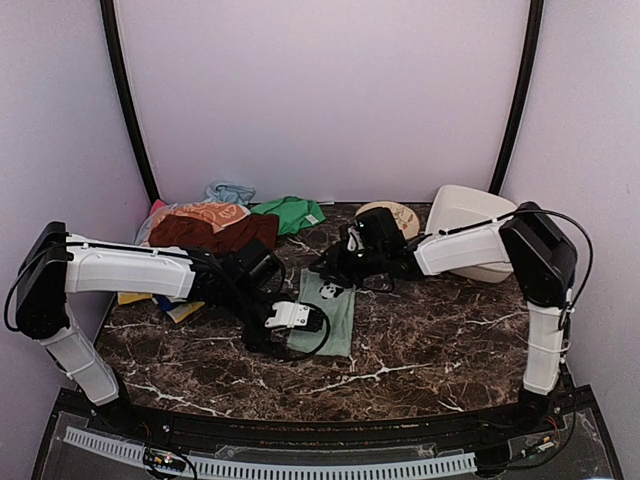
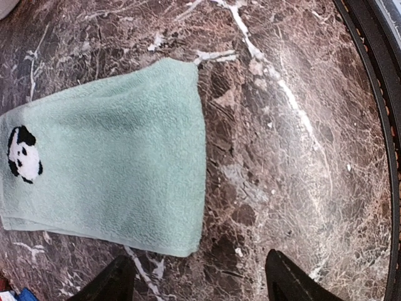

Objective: Roll the towels
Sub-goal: Rotate the towel at the center of the board.

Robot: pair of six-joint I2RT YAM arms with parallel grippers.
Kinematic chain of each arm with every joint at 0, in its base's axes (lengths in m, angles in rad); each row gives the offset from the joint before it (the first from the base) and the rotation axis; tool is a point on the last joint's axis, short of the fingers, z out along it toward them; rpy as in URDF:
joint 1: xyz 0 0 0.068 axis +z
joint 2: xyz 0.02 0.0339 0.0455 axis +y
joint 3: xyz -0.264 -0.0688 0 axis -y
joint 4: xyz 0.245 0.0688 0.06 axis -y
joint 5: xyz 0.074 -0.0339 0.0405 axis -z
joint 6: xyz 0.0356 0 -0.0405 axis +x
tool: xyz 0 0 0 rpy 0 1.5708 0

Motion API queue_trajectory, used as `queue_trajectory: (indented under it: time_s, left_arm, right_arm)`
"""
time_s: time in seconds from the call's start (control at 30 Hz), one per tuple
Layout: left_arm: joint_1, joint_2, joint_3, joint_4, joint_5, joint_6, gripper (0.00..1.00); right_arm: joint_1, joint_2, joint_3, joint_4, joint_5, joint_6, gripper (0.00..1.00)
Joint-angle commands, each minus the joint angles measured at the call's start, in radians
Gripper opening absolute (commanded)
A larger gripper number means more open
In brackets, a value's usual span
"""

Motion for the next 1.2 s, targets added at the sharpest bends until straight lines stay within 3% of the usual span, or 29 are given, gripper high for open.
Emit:
queue_trajectory:
  time_s: [0.0,0.17,0.53,0.77,0.93,1.03,1.1,1.17]
  left_arm:
    - [0.001,-0.033,-0.024,0.100,0.011,0.018,0.74]
    - [0.000,0.026,0.012,0.116,0.033,-0.002,0.71]
    - [0.000,0.140,0.000,0.155,0.001,0.003,0.68]
    - [0.001,0.149,-0.036,0.200,-0.030,-0.004,0.46]
    - [0.000,0.132,-0.052,0.209,-0.015,-0.016,0.34]
    - [0.002,0.125,-0.051,0.201,-0.006,-0.029,0.31]
    - [0.002,0.110,-0.051,0.192,0.002,-0.042,0.41]
    - [0.002,0.078,-0.062,0.186,0.020,-0.057,0.61]
  right_arm:
    - [-0.018,-0.134,-0.139,0.034,-0.074,0.001,0.40]
    - [-0.034,-0.143,-0.243,0.070,-0.123,0.002,0.40]
    - [-0.083,-0.023,-0.261,0.080,-0.127,-0.012,0.37]
    - [-0.091,-0.085,-0.289,0.098,-0.135,-0.060,0.41]
    - [-0.088,-0.278,-0.348,-0.030,0.008,-0.203,0.45]
    - [-0.067,-0.435,-0.362,-0.191,0.262,-0.372,0.55]
    - [-0.062,-0.557,-0.390,-0.235,0.399,-0.435,0.65]
    - [-0.068,-0.693,-0.424,-0.243,0.536,-0.449,0.95]
